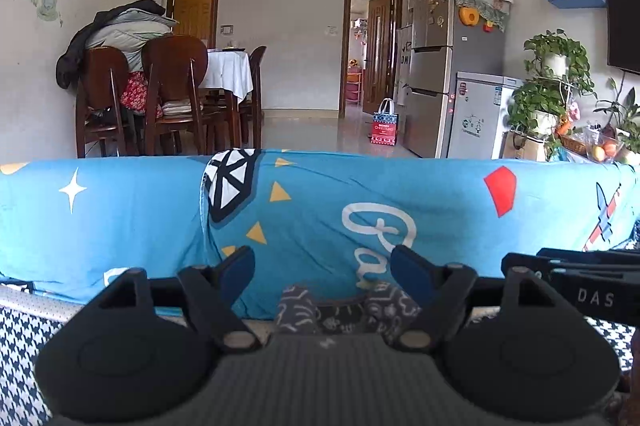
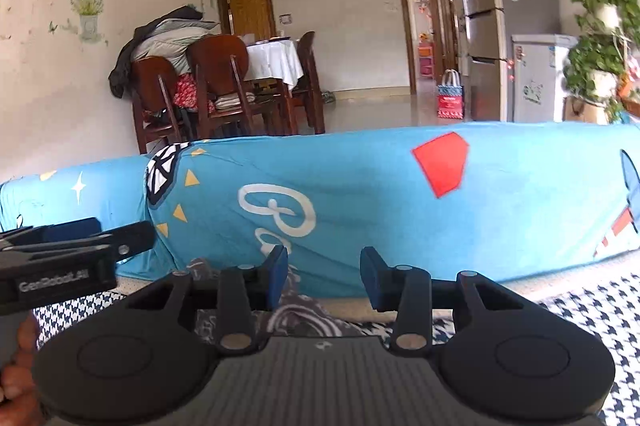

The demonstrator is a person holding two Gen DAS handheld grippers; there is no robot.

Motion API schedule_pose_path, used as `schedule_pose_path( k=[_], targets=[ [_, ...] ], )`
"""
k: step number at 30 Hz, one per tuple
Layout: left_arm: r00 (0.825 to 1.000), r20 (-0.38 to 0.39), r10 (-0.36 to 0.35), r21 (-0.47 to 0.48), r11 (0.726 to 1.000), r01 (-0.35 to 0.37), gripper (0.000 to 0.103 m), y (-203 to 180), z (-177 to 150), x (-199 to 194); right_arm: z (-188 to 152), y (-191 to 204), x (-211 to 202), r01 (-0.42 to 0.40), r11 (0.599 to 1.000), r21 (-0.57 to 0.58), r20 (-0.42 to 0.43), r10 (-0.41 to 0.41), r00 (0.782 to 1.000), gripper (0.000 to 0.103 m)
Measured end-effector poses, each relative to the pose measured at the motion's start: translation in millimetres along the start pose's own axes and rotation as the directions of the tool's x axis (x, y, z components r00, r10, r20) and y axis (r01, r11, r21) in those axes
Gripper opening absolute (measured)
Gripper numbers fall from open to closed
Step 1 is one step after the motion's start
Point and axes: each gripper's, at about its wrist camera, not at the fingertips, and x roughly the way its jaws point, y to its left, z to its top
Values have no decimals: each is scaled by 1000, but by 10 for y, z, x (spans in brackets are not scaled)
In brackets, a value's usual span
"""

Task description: Fold clothes

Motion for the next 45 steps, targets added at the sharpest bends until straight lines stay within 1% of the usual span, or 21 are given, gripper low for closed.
schedule_pose_path(
  k=[3, 7, 14, 17, 18, 21, 23, 26, 28, 32, 33, 34, 35, 37, 39, 41, 43, 44, 45],
  targets=[
    [1000, -18, -11, 3, 1000, 11, 83, -51, -60, -142, -97, -189, -147, 30, 998, 58, -35, -28, 999, 41],
    [998, -49, -30, -23, 999, 29, 83, -69, -172, -320, -215, -398, -385, 86, 993, 76, -68, -81, 994, 40],
    [995, -96, -37, -9, 999, 36, 83, -60, -411, -660, -531, -824, -859, 172, 973, 152, -114, -155, 981, 44],
    [993, -109, -37, -15, 999, 35, 84, -44, -494, -844, -589, -991, -1029, 190, 950, 246, -112, -167, 980, 44],
    [993, -110, -35, -16, 999, 34, 84, -40, -522, -913, -602, -1026, -1066, 193, 942, 274, -113, -168, 979, 46],
    [993, -110, -34, -11, 999, 33, 88, -21, -619, -1123, -640, -1068, -1114, 197, 923, 330, -130, -162, 978, 51],
    [993, -114, -36, -8, 999, 35, 89, -8, -685, -1242, -663, -1075, -1131, 202, 915, 348, -141, -162, 977, 51],
    [991, -124, -44, 4, 999, 45, 89, -14, -754, -1343, -698, -976, -1048, 204, 931, 303, -178, -155, 972, 51],
    [990, -132, -53, 16, 998, 55, 89, -33, -781, -1363, -739, -943, -985, 210, 930, 301, -210, -150, 966, 51],
    [983, -162, -89, -1, 996, 90, 89, -53, -809, -1336, -843, -892, -822, 270, 930, 247, -272, -201, 941, 51],
    [981, -169, -96, -7, 995, 97, 89, -57, -813, -1326, -871, -898, -782, 281, 928, 246, -288, -206, 935, 48],
    [979, -176, -102, -10, 995, 102, 89, -65, -816, -1313, -894, -909, -749, 289, 924, 251, -303, -209, 930, 39],
    [978, -180, -103, -8, 995, 103, 89, -78, -822, -1299, -910, -922, -727, 294, 921, 257, -313, -208, 927, 35],
    [978, -185, -98, 2, 995, 100, 89, -107, -838, -1274, -898, -926, -744, 300, 915, 269, -300, -216, 929, 20],
    [976, -193, -95, 13, 995, 100, 89, -135, -860, -1255, -873, -921, -779, 305, 911, 278, -277, -228, 933, 17],
    [974, -204, -100, 16, 994, 105, 89, -154, -885, -1241, -820, -895, -848, 312, 909, 275, -232, -253, 939, 15],
    [971, -215, -106, 18, 994, 112, 89, -169, -908, -1226, -732, -822, -975, 329, 912, 244, -138, -303, 943, 15],
    [970, -218, -106, 20, 993, 114, 89, -178, -918, -1219, -686, -781, -1044, 339, 914, 224, -84, -329, 941, 15],
    [969, -222, -106, 24, 993, 114, 89, -188, -927, -1212, -645, -723, -1115, 354, 914, 195, -23, -357, 934, 15]
  ],
)
